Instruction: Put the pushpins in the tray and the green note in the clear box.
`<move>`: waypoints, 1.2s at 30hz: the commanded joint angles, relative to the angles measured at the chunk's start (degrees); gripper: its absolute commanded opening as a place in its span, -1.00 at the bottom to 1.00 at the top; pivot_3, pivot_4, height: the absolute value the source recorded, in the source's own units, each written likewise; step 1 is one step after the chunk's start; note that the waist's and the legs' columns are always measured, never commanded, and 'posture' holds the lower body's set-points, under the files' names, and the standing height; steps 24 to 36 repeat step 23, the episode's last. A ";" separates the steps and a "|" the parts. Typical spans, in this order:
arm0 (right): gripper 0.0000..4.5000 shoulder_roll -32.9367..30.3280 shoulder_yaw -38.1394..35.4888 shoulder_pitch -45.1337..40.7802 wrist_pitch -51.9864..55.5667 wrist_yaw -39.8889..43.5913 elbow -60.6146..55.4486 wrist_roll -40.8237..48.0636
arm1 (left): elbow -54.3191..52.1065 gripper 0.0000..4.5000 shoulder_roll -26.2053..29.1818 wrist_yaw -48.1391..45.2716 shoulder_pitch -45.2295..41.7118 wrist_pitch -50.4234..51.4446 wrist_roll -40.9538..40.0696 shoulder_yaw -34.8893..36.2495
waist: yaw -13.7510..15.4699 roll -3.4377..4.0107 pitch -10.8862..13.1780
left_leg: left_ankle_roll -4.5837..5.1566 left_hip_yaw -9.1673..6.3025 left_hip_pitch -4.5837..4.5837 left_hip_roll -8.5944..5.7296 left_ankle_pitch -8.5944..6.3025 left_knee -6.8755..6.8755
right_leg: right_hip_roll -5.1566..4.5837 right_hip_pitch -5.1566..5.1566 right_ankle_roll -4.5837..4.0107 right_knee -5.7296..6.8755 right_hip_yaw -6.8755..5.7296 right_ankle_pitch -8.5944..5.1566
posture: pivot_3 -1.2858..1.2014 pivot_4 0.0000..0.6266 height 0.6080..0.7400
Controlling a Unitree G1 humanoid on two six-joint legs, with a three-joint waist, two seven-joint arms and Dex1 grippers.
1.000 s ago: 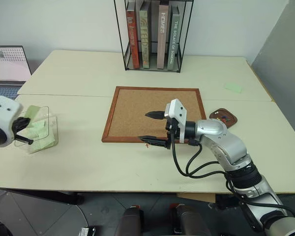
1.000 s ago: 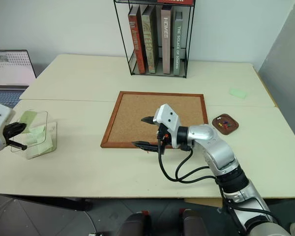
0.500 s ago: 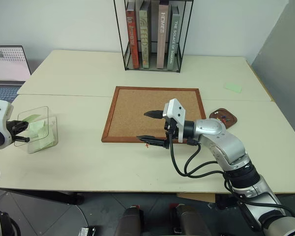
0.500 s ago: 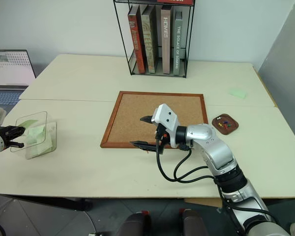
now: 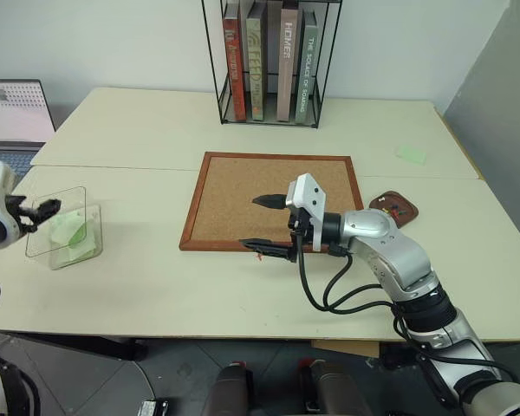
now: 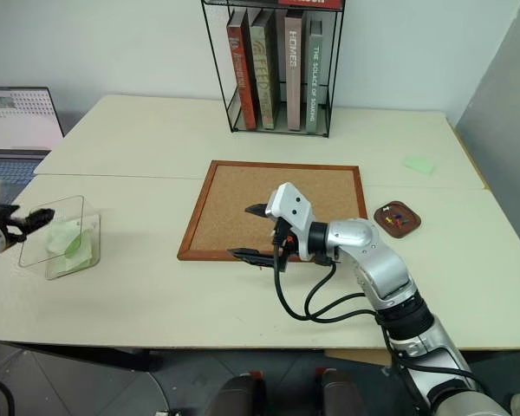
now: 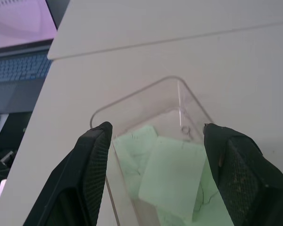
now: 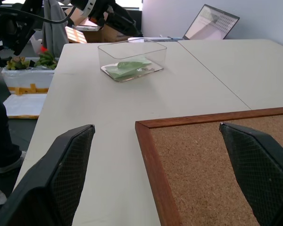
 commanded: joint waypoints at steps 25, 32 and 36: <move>1.00 -11.75 -16.39 22.25 -0.03 -9.05 -14.93 1.37 | -40.62 0.44 -19.06 -10.29 11.25 -8.68 -7.62 -21.65 | 0.25 -0.03 0.02 | 0.00 0.05 -0.08 0.01 0.02 0.12 | 0.17 -0.21 0.18 0.39 0.13 -0.21 | 0.03 -0.52 1.00; 1.00 -11.75 -16.39 22.25 -0.03 -9.05 -14.93 1.37 | -40.62 0.44 -19.06 -10.29 11.25 -8.68 -7.62 -21.65 | 0.25 -0.03 0.02 | 0.00 0.05 -0.08 0.01 0.02 0.12 | 0.17 -0.21 0.18 0.39 0.13 -0.21 | 0.03 -0.52 1.00; 1.00 -11.75 -16.39 22.25 -0.03 -9.05 -14.93 1.37 | -40.62 0.44 -19.06 -10.29 11.25 -8.68 -7.62 -21.65 | 0.25 -0.03 0.02 | 0.00 0.05 -0.08 0.01 0.02 0.12 | 0.17 -0.21 0.18 0.39 0.13 -0.21 | 0.03 -0.52 1.00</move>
